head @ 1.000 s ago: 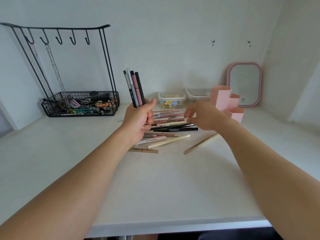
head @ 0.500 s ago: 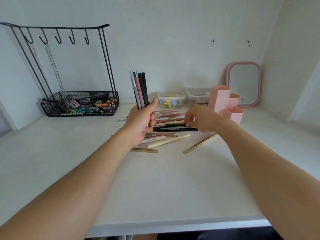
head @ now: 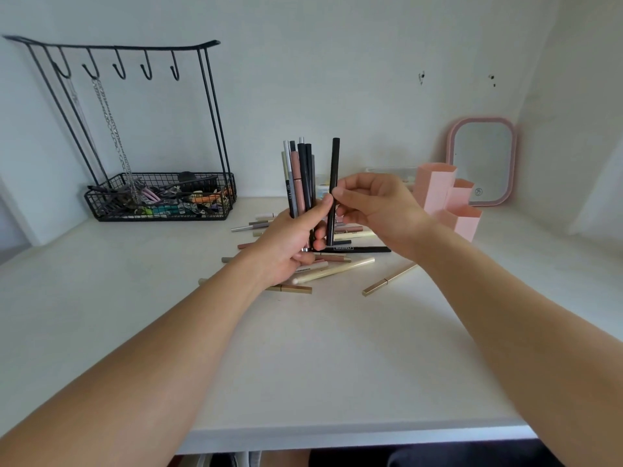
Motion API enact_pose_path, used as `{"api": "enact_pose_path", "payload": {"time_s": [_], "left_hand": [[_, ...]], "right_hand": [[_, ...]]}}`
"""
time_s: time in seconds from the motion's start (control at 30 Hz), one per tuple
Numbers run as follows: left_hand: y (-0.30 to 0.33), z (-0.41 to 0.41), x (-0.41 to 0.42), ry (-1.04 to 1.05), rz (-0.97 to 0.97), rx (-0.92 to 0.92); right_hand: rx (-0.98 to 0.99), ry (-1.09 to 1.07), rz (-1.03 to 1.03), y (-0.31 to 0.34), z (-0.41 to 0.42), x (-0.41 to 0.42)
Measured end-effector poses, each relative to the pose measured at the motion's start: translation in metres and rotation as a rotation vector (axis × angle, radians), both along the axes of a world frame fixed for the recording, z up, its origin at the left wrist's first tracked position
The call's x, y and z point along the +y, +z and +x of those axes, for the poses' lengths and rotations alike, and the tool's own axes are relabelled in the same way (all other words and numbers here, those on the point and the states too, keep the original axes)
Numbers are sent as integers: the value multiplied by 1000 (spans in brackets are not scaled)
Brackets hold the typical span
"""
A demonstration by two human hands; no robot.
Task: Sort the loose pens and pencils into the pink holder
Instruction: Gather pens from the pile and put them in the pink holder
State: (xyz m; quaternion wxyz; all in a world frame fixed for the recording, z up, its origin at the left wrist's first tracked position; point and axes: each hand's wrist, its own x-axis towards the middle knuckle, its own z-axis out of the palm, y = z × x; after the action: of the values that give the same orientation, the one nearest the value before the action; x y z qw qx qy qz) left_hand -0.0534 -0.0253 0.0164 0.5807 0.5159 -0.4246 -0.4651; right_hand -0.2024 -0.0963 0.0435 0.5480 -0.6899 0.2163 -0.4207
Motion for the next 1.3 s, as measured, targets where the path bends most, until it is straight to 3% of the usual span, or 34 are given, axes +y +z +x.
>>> {"api": "enact_pose_path", "payload": {"time_s": [0.33, 0.6, 0.73, 0.8, 0.93, 1.07, 1.3], "left_hand": [[-2, -3, 4, -127, -40, -143], [-3, -5, 4, -17, -23, -213], [1, -4, 3, 29, -65, -145], [5, 0, 2, 47, -81, -54], [6, 7, 1, 55, -81, 56], [4, 5, -1, 44, -92, 114], [7, 5, 0, 110, -44, 105]], "right_hand": [[-65, 62, 67, 1, 1, 10], [210, -83, 0, -4, 2, 3], [244, -106, -13, 1, -2, -2], [339, -223, -130, 1, -7, -11], [798, -281, -537, -2, -19, -20], [977, -225, -610, -6, -23, -19], [1055, -172, -616, -11, -21, -20]]}}
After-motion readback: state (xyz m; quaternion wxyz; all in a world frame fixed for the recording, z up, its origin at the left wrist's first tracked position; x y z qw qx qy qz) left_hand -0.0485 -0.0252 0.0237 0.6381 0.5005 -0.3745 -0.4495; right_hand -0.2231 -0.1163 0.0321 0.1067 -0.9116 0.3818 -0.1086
